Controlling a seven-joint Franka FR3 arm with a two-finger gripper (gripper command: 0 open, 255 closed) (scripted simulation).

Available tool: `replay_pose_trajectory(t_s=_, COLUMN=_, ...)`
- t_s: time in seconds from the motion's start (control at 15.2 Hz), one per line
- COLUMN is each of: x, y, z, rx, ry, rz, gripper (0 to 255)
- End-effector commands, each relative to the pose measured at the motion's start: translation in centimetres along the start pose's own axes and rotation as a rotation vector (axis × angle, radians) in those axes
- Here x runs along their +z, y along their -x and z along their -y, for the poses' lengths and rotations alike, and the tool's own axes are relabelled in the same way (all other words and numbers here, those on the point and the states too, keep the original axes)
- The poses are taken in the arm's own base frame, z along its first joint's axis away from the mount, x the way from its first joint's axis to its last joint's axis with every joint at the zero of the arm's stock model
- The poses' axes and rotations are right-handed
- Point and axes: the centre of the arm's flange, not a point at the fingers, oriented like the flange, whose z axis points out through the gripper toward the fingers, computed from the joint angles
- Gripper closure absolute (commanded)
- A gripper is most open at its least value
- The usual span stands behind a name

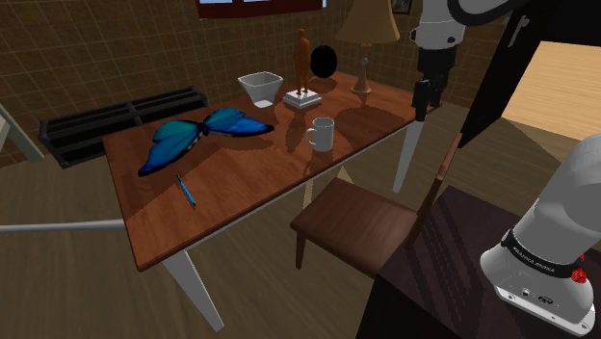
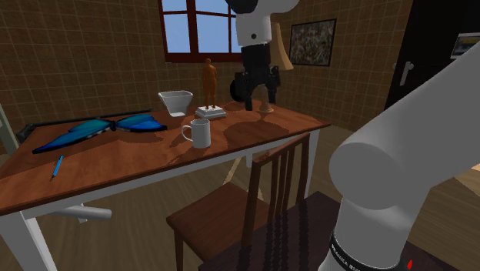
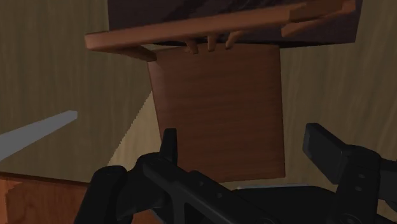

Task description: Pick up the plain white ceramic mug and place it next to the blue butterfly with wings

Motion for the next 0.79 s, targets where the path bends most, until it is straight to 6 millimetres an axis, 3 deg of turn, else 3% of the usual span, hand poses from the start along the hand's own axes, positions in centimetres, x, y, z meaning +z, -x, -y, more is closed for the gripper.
replay_pose_trajectory(t_s=0.0, x=0.7, y=-2.0, z=-0.1, rx=-0.009, ry=-0.008, rz=-0.025, gripper=0)
replay_pose_trajectory(t_s=0.73, x=5.0, y=-14.1, z=-1.5, rx=-0.056, ry=-0.053, rz=-0.142, gripper=0)
